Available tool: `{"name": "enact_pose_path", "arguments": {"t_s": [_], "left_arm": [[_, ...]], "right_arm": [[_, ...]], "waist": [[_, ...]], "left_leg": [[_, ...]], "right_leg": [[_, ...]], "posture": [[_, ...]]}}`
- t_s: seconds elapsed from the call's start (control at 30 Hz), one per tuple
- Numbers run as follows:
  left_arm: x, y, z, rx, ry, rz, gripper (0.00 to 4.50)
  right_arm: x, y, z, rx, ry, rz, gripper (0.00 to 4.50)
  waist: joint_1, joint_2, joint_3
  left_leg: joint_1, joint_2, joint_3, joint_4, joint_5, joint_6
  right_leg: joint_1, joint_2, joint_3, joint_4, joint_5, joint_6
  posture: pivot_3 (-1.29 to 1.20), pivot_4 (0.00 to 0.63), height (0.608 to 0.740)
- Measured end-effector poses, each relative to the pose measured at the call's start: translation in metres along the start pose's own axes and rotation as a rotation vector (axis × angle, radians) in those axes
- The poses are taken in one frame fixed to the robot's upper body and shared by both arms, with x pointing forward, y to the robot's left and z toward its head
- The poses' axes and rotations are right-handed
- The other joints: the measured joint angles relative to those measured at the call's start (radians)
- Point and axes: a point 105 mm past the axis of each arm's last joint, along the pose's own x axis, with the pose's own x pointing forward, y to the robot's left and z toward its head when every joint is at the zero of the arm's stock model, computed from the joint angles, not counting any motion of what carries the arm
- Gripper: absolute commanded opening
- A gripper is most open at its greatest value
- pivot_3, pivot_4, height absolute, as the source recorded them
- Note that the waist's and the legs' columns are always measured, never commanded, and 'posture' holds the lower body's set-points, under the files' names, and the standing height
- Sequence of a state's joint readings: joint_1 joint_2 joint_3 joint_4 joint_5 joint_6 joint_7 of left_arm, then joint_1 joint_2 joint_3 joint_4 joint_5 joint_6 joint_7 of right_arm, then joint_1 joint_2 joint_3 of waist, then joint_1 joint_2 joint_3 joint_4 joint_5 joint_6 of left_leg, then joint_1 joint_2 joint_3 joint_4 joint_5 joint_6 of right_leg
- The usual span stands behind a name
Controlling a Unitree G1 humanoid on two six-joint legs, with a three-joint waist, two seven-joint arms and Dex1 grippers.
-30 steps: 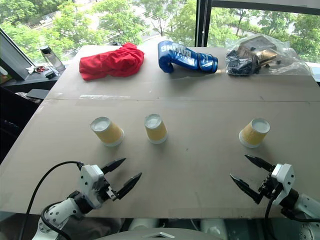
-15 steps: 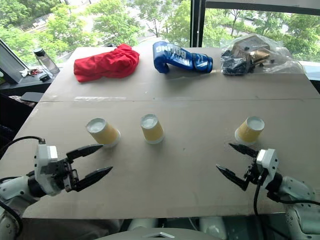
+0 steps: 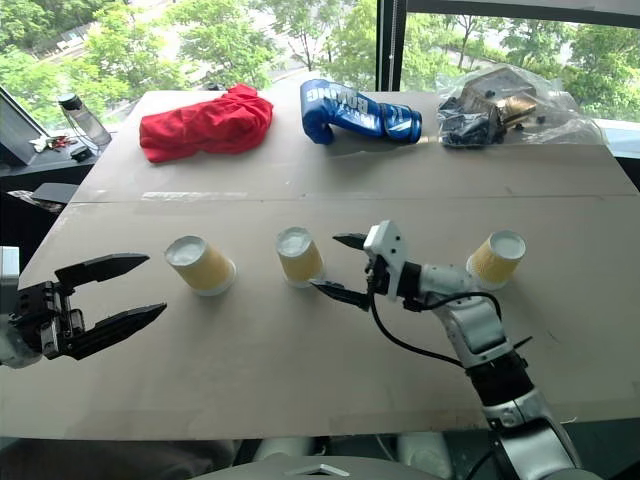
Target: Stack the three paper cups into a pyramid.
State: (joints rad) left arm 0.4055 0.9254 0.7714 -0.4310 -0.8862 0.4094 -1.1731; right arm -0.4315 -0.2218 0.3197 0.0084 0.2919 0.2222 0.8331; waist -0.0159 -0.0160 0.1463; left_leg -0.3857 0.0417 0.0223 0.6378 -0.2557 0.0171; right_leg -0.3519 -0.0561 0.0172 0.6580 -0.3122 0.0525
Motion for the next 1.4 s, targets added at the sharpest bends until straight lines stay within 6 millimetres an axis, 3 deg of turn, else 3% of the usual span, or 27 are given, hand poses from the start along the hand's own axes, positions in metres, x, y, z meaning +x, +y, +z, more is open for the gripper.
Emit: {"name": "enact_pose_path", "arguments": {"t_s": [0.37, 0.5, 0.63, 0.7, 0.93, 1.1, 1.3, 1.4], "left_arm": [[0.000, -0.003, 0.000, -0.017, -0.011, 0.009, 4.48], [-0.001, -0.002, -0.002, -0.010, -0.004, 0.009, 4.48], [-0.001, -0.002, -0.002, -0.008, -0.006, 0.009, 4.50], [-0.001, -0.001, -0.002, -0.010, -0.008, 0.009, 4.50], [0.000, 0.002, 0.003, 0.003, -0.029, 0.010, 4.50], [0.005, 0.008, 0.007, 0.004, -0.047, 0.029, 4.50], [0.029, 0.008, 0.019, -0.010, -0.073, 0.004, 4.50], [0.050, 0.000, 0.024, -0.024, -0.086, -0.063, 4.50]], "right_arm": [[0.048, -0.003, 0.005, 0.009, -0.024, 0.010, 4.50], [0.052, -0.005, 0.002, 0.005, -0.020, 0.001, 4.50], [0.053, -0.006, -0.003, 0.012, -0.003, -0.011, 2.59], [0.053, -0.006, -0.003, 0.009, -0.001, -0.009, 2.03], [0.050, -0.009, -0.002, 0.010, -0.001, -0.014, 2.02], [0.034, -0.032, 0.001, 0.011, -0.013, -0.129, 2.02], [0.010, -0.056, 0.002, 0.004, -0.004, -0.230, 2.02], [-0.003, -0.072, -0.001, 0.024, -0.003, -0.317, 2.02]], "waist": [[-0.015, -0.002, 0.000], [-0.025, -0.002, 0.000], [-0.026, -0.002, 0.000], [-0.026, -0.002, 0.000], [-0.026, -0.002, 0.000], [-0.026, -0.002, 0.000], [-0.026, -0.002, 0.000], [-0.028, -0.001, 0.001]], "left_leg": [[-0.010, 0.001, 0.000, 0.000, 0.003, -0.006], [-0.010, 0.001, 0.000, 0.000, 0.003, -0.006], [-0.010, 0.001, 0.000, 0.000, 0.003, -0.006], [-0.010, 0.001, -0.001, 0.000, 0.003, -0.006], [-0.011, 0.001, 0.000, -0.001, 0.003, -0.006], [-0.011, 0.001, -0.001, -0.001, 0.003, -0.006], [-0.012, 0.000, -0.001, -0.001, 0.003, -0.006], [-0.012, 0.000, 0.000, -0.001, 0.003, -0.006]], "right_leg": [[-0.013, 0.001, 0.000, 0.005, 0.000, 0.000], [-0.013, 0.001, 0.001, 0.005, 0.000, 0.000], [-0.013, 0.001, 0.001, 0.005, 0.000, 0.000], [-0.013, 0.001, 0.000, 0.005, 0.000, 0.000], [-0.014, 0.000, 0.000, 0.005, 0.000, 0.000], [-0.013, -0.001, 0.000, 0.005, 0.000, 0.000], [-0.014, -0.006, 0.000, 0.005, 0.001, 0.001], [-0.015, -0.003, 0.000, 0.006, 0.001, 0.001]], "posture": [[0.00, 0.150, 0.740], [0.00, 0.150, 0.740], [0.00, 0.150, 0.740], [0.00, 0.150, 0.740], [0.00, 0.150, 0.740], [0.00, 0.150, 0.740], [0.00, 0.150, 0.740], [0.00, 0.150, 0.740]]}}
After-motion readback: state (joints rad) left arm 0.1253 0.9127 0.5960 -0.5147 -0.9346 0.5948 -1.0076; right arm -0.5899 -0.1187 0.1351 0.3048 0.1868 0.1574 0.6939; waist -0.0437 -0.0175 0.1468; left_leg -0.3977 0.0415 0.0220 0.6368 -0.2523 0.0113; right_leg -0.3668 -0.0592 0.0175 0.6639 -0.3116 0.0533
